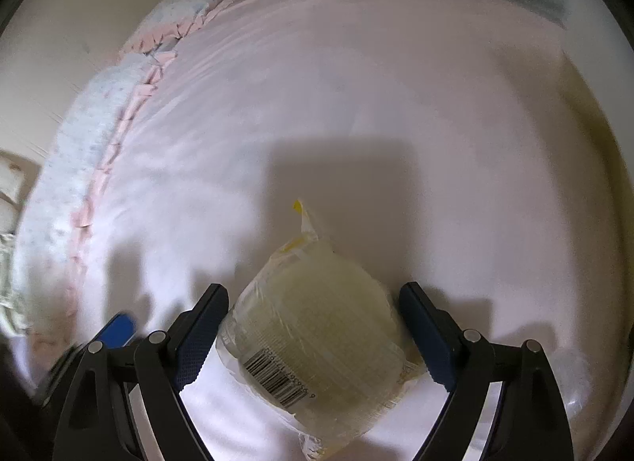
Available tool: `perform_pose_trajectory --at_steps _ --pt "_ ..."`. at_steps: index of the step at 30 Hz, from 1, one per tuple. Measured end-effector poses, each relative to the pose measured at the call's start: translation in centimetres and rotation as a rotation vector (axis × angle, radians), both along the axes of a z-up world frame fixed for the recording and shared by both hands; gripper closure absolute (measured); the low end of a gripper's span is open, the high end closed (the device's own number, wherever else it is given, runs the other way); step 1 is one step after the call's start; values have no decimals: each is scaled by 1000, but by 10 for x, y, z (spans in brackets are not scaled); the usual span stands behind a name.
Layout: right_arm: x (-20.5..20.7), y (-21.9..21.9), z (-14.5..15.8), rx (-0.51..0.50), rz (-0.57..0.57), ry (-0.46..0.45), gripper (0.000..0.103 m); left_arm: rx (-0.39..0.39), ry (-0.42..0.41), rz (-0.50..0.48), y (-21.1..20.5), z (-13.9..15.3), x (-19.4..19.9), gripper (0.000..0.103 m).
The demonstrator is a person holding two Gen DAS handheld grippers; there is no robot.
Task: Organize objects
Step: 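Close the right gripper on the bread bag and lift it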
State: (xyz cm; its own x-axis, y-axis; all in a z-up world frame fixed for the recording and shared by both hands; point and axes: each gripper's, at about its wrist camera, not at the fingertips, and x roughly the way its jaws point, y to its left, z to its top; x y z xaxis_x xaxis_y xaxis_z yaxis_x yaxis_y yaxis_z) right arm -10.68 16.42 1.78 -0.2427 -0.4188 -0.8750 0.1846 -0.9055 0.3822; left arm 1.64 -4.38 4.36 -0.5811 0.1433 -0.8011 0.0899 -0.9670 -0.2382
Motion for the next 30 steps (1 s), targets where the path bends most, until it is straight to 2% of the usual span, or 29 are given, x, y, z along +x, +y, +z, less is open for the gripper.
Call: perform_pose_trajectory --at_steps 3,6,8,11,14,17,19,22,25,27,30 --pt "14 14 5 -52 -20 -16 17 -26 -29 -36 13 -8 1 63" --pt "21 24 11 -88 -44 -15 20 -92 -58 -89 30 -17 -1 63" --pt "30 32 19 -105 -53 28 23 -164 -75 -117 44 -25 -1 63" --pt "46 42 34 -136 -19 129 25 -251 -45 -121 55 -29 2 62" --pt "50 44 33 -159 82 158 25 -237 -38 -117 54 -31 1 60" --pt "61 45 27 -154 175 188 24 -164 -30 -102 42 -33 -1 59" --pt "68 37 18 -113 235 201 22 -116 -33 -83 38 -31 -2 59" --pt "82 19 4 27 335 248 18 -88 -37 -73 36 -29 -6 58" --pt "101 -3 -3 175 408 353 8 -111 -29 -78 40 -30 -6 58" --pt "105 -12 -5 240 425 374 8 -131 -27 -79 44 -30 -6 58" --pt "105 -3 -6 219 413 371 11 -128 -29 -78 44 -29 -11 57"
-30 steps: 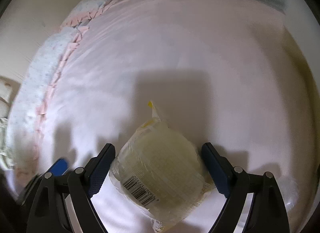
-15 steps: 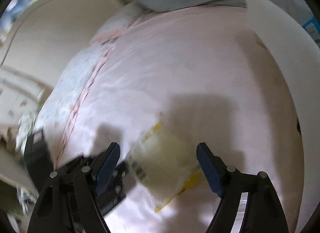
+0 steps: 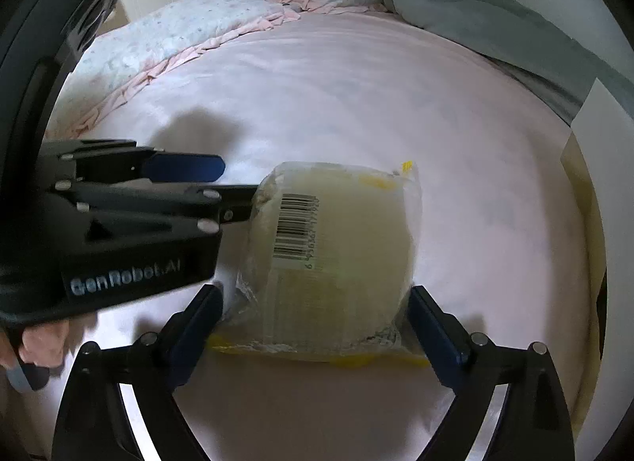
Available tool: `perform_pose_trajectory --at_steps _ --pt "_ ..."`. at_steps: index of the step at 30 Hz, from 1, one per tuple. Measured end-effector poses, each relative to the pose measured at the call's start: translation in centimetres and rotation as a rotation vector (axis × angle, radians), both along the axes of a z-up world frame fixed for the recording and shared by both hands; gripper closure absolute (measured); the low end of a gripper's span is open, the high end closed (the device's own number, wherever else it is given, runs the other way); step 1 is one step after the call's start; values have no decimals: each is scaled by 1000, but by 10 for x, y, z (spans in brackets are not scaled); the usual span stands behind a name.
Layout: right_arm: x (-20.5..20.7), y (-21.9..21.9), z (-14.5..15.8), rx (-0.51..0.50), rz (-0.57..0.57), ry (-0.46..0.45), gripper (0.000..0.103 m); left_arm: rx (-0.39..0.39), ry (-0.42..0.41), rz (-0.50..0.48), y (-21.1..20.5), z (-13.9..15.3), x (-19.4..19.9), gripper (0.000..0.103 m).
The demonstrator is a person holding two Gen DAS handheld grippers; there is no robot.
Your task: Organize objects
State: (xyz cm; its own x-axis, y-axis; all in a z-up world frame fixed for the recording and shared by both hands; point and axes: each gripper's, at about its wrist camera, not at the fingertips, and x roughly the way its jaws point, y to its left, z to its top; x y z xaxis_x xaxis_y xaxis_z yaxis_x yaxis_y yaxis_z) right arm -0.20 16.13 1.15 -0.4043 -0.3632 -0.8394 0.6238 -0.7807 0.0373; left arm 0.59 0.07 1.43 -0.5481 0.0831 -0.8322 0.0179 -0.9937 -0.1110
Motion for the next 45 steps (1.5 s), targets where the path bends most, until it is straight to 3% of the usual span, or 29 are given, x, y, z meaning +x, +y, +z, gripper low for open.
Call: perform_pose_trajectory --at_steps 4,12,18,20,21,22,25,30,34,37,42,45 --pt "7 7 7 -14 -42 30 24 37 -16 -3 -8 3 2 56" --pt "15 21 34 -80 -97 17 30 110 35 -5 -11 33 11 57" --pt "28 57 90 -90 -88 61 36 214 108 -88 6 70 34 57" --pt "33 74 110 -105 -94 72 51 230 135 -143 18 81 44 57" --pt "35 83 119 -116 -108 81 70 240 146 -166 24 86 48 57" --pt "36 95 127 -150 -130 78 77 254 157 -199 33 91 50 57" --pt "34 121 132 -256 -186 49 77 207 163 -252 51 99 56 57" --pt "44 133 107 -206 -202 -28 72 50 105 -240 56 80 66 57" --pt "42 136 84 -146 -266 -127 67 64 23 -188 47 54 71 57" --pt "39 132 70 -134 -295 -178 66 21 -21 -184 51 39 67 57" --pt "35 113 60 -91 -294 -164 52 -24 -85 -270 77 16 59 57" --pt "35 109 54 -114 -276 -164 50 -52 -91 -331 100 6 53 57"
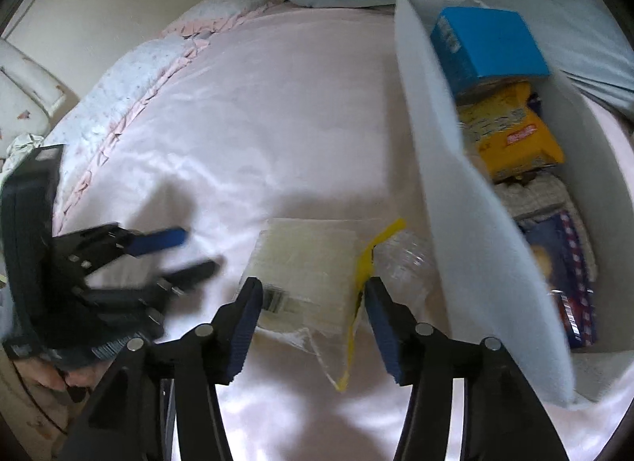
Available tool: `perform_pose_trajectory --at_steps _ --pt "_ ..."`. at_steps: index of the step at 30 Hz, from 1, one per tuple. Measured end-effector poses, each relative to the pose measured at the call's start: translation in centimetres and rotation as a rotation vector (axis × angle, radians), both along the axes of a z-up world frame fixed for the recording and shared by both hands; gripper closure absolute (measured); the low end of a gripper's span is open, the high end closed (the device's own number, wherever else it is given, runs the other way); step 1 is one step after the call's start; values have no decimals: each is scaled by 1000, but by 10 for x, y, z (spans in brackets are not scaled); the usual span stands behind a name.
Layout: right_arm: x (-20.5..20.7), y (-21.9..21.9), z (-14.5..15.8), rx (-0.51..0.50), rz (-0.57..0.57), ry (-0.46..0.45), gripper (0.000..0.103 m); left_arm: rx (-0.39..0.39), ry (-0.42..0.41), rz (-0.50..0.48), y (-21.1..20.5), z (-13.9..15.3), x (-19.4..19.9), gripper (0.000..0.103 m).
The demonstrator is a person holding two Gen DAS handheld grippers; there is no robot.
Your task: Organize objects
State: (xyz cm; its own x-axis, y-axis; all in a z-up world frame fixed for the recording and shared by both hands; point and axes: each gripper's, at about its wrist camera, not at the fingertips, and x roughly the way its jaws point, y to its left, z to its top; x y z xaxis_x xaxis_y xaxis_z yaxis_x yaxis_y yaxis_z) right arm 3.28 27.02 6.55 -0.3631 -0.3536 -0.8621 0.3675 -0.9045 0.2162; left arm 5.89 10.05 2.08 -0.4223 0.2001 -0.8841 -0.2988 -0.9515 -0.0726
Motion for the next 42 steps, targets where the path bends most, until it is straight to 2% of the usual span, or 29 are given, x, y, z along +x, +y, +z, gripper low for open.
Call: perform_pose_trajectory --at_steps 2,4,8,11,15,21,23,25,27,30,34,38,42 --pt "-2 -3 -5 -23 12 -22 48 -60 37 -36 14 -2 -2 59" --pt "-5 -1 -10 -14 5 -52 47 -72 43 -50 19 -2 -5 62" --pt "-8 8 -6 -58 -2 -56 48 1 5 -30 2 1 -6 64" --pt "-7 7 5 -87 8 -36 49 7 -22 -46 4 3 -5 74" --pt "-2 -3 25 -120 43 11 49 53 -55 -44 4 11 -2 81" --pt "7 -4 57 -176 59 79 49 78 32 0 0 43 3 81" --pt "10 1 66 -207 56 95 49 124 61 16 -3 57 4 80" --pt "9 7 71 -288 68 60 52 211 90 17 -2 76 7 77" --pt "10 13 75 -343 60 46 54 238 122 0 1 93 12 73" --pt "10 18 85 -319 50 94 54 160 170 -27 25 109 9 73" --pt "10 33 86 -284 21 97 52 70 166 -43 37 99 4 71" --pt "5 27 73 -159 -22 108 52 -32 134 -14 8 83 5 71" --pt "-1 10 52 -117 -10 90 52 -41 96 90 -40 72 2 71"
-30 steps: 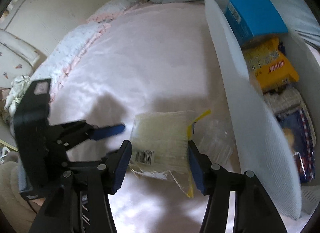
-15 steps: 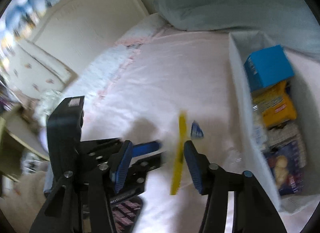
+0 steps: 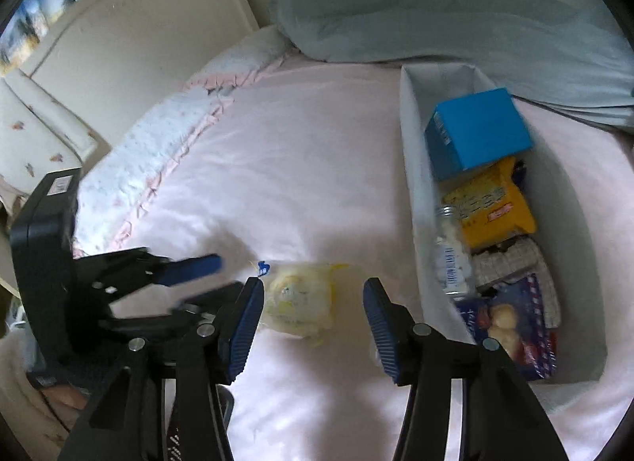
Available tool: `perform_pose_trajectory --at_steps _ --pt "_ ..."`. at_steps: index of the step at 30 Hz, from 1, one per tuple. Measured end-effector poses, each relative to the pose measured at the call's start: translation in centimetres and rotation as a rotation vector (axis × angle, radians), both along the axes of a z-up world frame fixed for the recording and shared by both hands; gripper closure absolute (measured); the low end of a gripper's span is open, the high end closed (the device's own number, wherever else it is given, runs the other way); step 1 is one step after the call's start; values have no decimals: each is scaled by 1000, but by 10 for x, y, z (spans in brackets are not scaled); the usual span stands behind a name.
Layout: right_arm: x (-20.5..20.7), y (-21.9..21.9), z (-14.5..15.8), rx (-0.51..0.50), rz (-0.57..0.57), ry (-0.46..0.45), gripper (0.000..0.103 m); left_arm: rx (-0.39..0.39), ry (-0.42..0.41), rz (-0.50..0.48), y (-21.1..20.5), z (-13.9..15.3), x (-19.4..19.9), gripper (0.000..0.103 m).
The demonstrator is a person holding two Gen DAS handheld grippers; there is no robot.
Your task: Organize objects
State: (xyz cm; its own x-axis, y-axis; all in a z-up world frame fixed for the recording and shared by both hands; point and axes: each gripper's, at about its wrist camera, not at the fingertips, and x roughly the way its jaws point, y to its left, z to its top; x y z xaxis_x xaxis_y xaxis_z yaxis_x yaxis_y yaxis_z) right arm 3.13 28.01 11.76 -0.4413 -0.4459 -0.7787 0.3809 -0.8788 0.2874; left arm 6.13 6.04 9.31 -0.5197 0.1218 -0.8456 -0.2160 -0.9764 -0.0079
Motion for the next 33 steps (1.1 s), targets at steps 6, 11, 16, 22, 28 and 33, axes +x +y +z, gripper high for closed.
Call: perform_pose_trajectory --at_steps 6,11,16,22,28,33 --pt "-17 -21 -36 -23 12 -122 52 93 -23 183 -47 -19 -4 71" --pt "-38 -42 -79 31 -56 -242 32 59 -39 230 -52 -29 -7 71" --pt "-38 -79 -93 124 15 -226 16 36 -32 213 -46 -34 -16 71" --pt "-23 -93 -103 211 86 -135 8 6 -61 204 -50 -43 -20 71" --pt "-23 -81 -99 164 77 -143 31 22 -75 209 -49 -44 -25 71" --pt "-35 -59 -95 0 11 -208 42 40 -59 213 -48 -38 -23 71"
